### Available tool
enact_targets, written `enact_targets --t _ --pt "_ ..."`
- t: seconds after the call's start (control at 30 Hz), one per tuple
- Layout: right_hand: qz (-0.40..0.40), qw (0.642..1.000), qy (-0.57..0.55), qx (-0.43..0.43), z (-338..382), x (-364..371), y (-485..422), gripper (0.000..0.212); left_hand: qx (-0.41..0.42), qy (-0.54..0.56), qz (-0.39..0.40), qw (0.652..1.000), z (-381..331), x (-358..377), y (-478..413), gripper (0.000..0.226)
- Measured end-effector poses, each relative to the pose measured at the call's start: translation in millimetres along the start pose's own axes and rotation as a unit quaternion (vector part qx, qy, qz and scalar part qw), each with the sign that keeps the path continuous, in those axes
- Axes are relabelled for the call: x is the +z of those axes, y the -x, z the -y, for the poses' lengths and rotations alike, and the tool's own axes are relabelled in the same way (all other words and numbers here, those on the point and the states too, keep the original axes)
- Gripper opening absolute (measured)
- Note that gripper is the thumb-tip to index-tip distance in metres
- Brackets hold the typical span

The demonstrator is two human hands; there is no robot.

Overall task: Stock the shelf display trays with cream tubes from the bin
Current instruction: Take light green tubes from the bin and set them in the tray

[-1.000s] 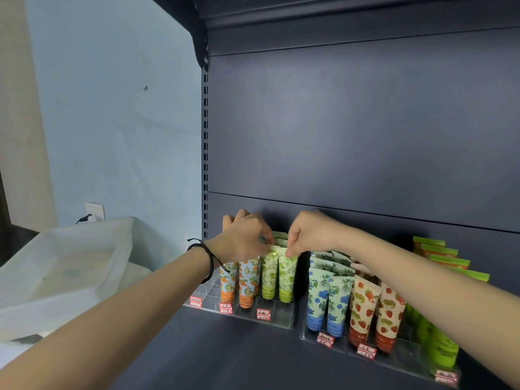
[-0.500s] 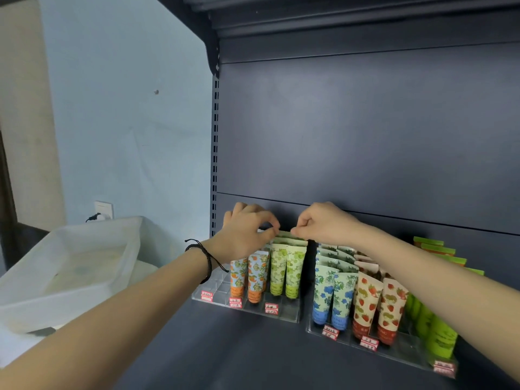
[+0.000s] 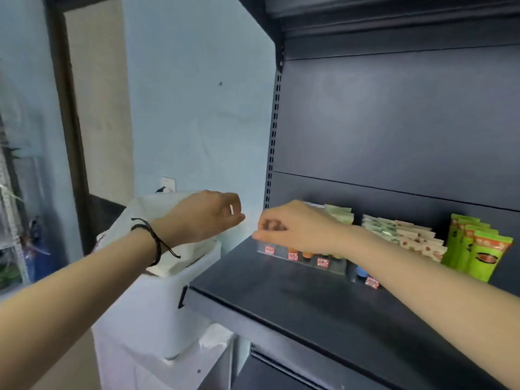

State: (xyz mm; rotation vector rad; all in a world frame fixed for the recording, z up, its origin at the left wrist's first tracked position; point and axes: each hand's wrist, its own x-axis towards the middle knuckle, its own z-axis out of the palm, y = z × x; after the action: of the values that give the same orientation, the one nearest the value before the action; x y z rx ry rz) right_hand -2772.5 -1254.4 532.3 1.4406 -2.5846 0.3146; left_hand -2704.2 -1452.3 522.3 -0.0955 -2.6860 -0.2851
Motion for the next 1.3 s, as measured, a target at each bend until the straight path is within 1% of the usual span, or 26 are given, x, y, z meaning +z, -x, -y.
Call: enact_targets --t 0.07,0.17,0.3,0.43,0.5,0.6,0.7,0.8,0.87,0.93,1.0,1.1,1.17,1.23,1.3 --pt "0.033 0.999 0.000 -0.034 36 14 -1 0.029 -0.046 -0.052 0.041 0.997 14 -16 41 0.028" --pt "0.093 0.993 -0.026 -0.074 88 52 -4 0.030 -0.102 -0.108 0.126 0.981 41 -21 109 0.033" --pt "0.183 0.978 -0.030 -0.099 141 130 -5 0.031 -0.146 -0.134 0.237 0.951 80 6 205 0.039" --pt "0.286 0.951 -0.050 -0.102 179 227 4 0.042 -0.192 -0.108 0.331 0.918 119 61 301 0.055" --pt "0.340 0.933 -0.056 -0.102 190 282 16 0.047 -0.218 -0.078 0.369 0.900 131 98 348 0.054" --pt "0.437 0.891 -0.081 -0.089 190 373 49 0.035 -0.258 -0.019 0.409 0.875 134 169 414 0.049" --pt "0.501 0.855 -0.121 -0.052 172 459 89 0.038 -0.308 0.055 0.458 0.832 134 250 471 0.055" --pt "0.521 0.844 -0.130 0.009 147 538 127 0.037 -0.333 0.127 0.457 0.815 127 332 510 0.052" --pt "0.527 0.836 -0.139 0.061 128 590 150 0.030 -0.357 0.183 0.453 0.796 120 387 528 0.054" --pt "0.527 0.831 -0.148 0.103 113 637 169 0.028 -0.392 0.248 0.448 0.765 115 443 542 0.057" --pt "0.515 0.829 -0.167 0.138 102 679 181 0.038 -0.432 0.314 0.431 0.728 111 497 553 0.055" --pt "0.491 0.820 -0.227 0.187 91 741 189 0.048 -0.515 0.396 0.364 0.668 114 570 559 0.049" --pt "0.472 0.811 -0.259 0.229 84 778 196 0.052 -0.576 0.428 0.307 0.625 116 611 559 0.046" --pt "0.442 0.812 -0.276 0.263 78 808 204 0.045 -0.623 0.434 0.258 0.597 118 649 560 0.043" --pt "0.407 0.830 -0.265 0.276 73 831 212 0.029 -0.658 0.440 0.216 0.572 115 682 560 0.041"
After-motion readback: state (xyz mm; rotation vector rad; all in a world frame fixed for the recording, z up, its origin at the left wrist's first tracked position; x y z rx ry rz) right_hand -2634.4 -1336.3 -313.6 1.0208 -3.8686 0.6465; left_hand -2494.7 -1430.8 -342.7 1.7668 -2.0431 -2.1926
